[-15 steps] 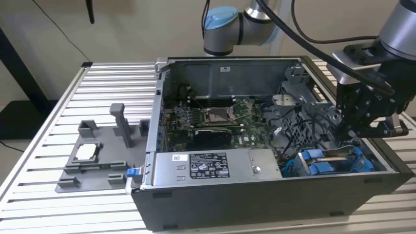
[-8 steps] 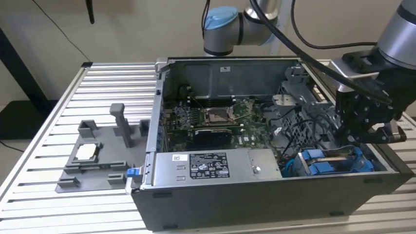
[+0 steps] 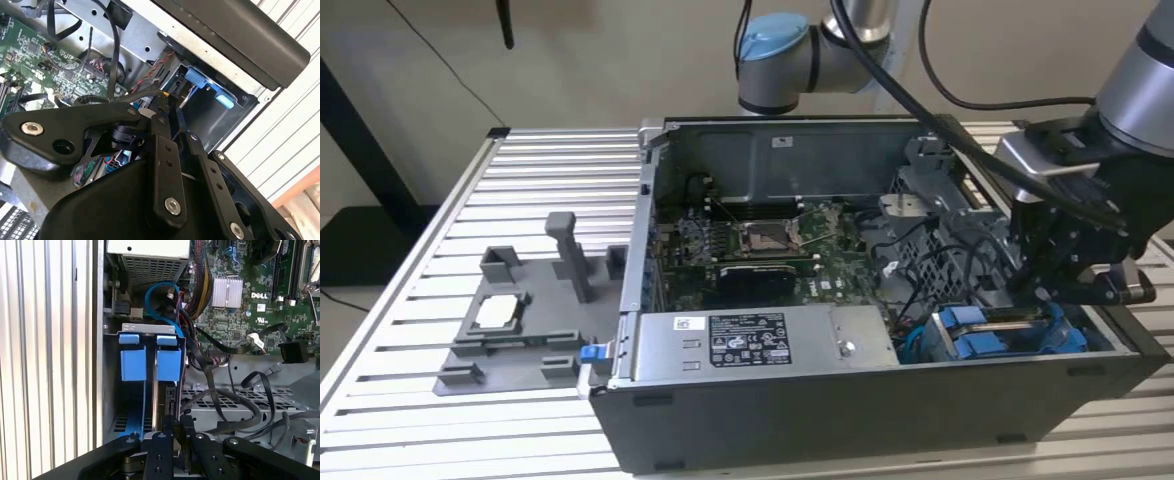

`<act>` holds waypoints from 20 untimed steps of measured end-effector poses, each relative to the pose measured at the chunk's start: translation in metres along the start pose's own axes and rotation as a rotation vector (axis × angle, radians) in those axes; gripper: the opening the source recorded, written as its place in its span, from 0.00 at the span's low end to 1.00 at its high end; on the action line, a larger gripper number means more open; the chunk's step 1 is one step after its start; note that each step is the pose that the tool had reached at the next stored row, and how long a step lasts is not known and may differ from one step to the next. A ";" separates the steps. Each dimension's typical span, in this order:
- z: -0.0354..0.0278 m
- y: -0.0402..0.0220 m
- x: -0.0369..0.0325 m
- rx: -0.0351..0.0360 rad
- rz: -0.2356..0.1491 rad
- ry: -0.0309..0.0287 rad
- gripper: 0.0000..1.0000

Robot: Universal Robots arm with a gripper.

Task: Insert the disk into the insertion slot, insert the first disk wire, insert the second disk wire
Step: 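Insert the first disk wire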

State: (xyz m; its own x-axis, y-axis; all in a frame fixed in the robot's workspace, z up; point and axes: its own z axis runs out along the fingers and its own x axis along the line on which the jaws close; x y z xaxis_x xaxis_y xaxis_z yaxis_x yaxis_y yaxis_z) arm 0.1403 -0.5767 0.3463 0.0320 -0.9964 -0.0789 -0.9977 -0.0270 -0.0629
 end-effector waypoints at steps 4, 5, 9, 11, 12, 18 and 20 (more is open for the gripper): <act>0.0028 0.0000 0.0003 0.0003 0.000 0.0003 0.19; 0.0032 -0.0001 0.0004 0.0003 0.000 0.0004 0.19; 0.0045 -0.0013 0.0005 0.0003 0.000 0.0007 0.19; 0.0052 -0.0022 0.0006 0.0003 0.000 0.0006 0.19; 0.0056 -0.0026 0.0006 0.0003 0.000 0.0005 0.19; 0.0088 -0.0025 0.0009 0.0003 0.000 0.0020 0.19; 0.0102 -0.0025 0.0010 0.0002 0.000 0.0024 0.19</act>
State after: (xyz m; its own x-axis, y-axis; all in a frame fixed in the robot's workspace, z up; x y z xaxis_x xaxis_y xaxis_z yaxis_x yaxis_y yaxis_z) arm 0.1434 -0.5768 0.3362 0.0321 -0.9966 -0.0765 -0.9976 -0.0273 -0.0631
